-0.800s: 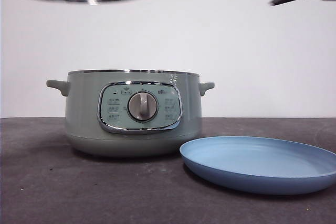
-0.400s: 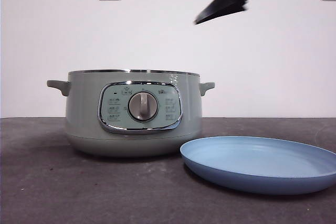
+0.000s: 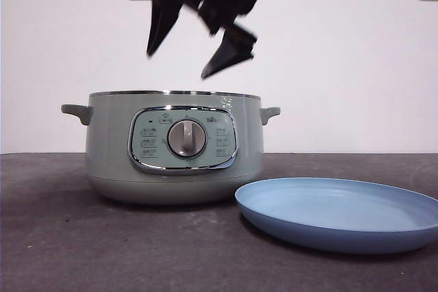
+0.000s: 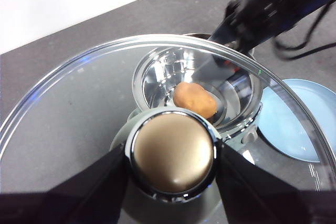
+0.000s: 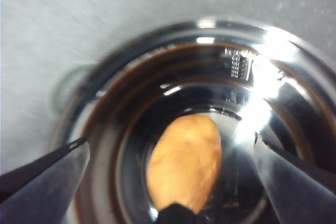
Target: Take the potato out from the steamer,put the potato on the plate,close the lid
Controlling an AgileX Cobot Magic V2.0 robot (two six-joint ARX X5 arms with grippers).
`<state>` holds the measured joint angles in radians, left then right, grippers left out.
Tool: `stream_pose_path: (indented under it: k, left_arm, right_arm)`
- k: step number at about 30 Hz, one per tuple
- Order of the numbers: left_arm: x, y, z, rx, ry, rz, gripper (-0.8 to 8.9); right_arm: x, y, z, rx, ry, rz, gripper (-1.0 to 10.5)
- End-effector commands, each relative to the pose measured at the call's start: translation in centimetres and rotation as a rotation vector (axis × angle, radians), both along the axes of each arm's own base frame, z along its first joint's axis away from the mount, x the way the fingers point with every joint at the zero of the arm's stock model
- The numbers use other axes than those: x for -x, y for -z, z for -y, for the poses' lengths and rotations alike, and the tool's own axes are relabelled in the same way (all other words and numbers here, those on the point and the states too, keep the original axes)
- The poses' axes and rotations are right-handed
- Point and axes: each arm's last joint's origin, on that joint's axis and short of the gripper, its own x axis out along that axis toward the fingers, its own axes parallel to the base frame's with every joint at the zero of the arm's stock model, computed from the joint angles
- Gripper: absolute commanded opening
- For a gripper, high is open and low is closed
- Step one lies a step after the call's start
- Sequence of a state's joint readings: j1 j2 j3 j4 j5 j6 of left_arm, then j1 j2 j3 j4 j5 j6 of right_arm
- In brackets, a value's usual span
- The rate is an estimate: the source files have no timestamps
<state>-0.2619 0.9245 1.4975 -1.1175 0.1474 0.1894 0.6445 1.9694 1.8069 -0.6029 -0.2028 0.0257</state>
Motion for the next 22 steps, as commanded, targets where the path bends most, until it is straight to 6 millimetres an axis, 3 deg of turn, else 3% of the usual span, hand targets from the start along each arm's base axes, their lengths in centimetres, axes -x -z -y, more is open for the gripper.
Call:
stream_pose_path:
  k: [1, 10, 22]
  left_arm:
    - [0.9, -0.7, -0.2, 0.025, 0.002, 0.058, -0.09]
    - [1.4, -0.6, -0.4, 0.022, 0.004, 0.04, -0.09]
    - [1.4, -0.5, -0.4, 0.021, 0.006, 0.035, -0.09]
  right_arm:
    - [-0.6, 1.8, -0.8, 0.046, 0.002, -0.004, 6.3]
    - [-1.3, 5.9, -2.4, 0.126, 0.008, -0.043, 6.3]
    - [-1.3, 8.3, -3.4, 0.162, -0.011, -0.085, 5.5]
